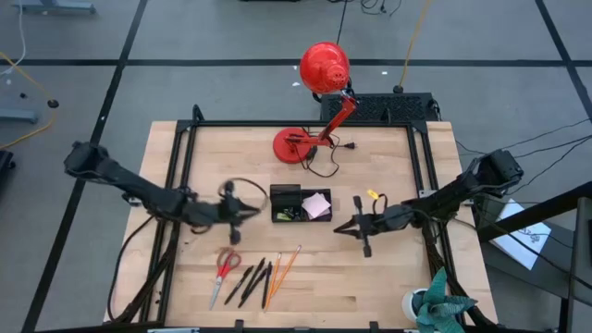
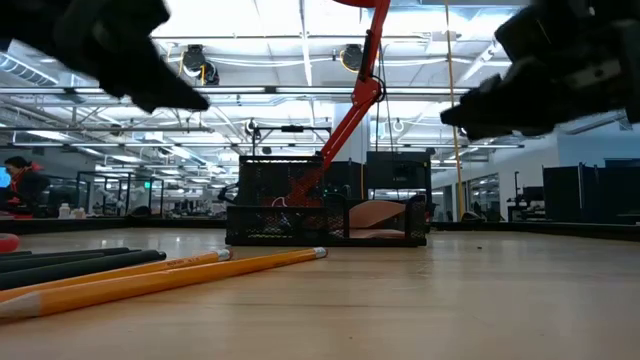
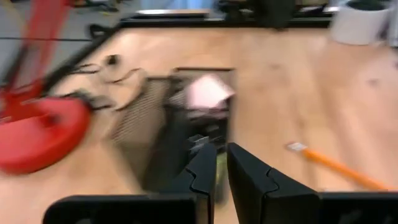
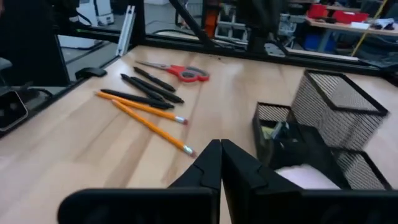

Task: Pick and place office supplies into organizer
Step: Put the right yellow pencil into the desk organizer

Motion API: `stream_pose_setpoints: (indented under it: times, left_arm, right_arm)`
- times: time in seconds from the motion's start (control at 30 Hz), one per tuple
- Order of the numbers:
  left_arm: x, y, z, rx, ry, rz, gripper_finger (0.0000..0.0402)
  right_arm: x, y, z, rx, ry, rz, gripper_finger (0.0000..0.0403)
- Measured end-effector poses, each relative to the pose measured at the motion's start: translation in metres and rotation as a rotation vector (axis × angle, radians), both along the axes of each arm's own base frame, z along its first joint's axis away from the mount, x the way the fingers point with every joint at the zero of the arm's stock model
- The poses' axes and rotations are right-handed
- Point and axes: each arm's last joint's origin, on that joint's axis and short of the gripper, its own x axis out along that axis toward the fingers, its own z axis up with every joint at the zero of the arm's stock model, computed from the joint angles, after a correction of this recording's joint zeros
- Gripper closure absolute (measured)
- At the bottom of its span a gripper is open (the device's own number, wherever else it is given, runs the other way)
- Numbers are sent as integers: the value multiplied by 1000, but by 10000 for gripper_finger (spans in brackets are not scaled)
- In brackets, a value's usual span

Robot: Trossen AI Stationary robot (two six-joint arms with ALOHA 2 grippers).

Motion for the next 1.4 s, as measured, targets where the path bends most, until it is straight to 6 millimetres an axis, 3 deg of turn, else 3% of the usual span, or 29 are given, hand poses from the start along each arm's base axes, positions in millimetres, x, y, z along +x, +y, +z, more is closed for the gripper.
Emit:
stream_pose_setpoints:
  times: [0.27, 0.43, 0.63, 0.83, 0.97, 1.23, 1.4]
  left_arm:
    - [62, -79, 12, 101, 67, -139, 355]
    - [85, -107, 20, 75, 61, -69, 355]
    - [91, -118, 24, -10, 2, 100, 355]
    - [100, -127, 34, -146, -35, 120, 355]
    - [118, -143, 35, -116, 47, 100, 355]
    - [147, -159, 31, -151, 278, 304, 355]
    - [146, -159, 25, -140, 330, 351, 355]
  right_arm:
    - [-16, -7, -7, -8, -53, 83, 402]
    - [-17, -6, -7, 62, -45, 228, 401]
    - [-22, -4, -9, 89, -28, 296, 401]
    - [-25, -5, 3, 130, -69, 321, 402]
    - [-30, -5, 9, 133, -65, 368, 402]
    - [-52, -12, 13, 143, -131, 362, 402]
    - [-59, -20, 20, 193, -209, 168, 402]
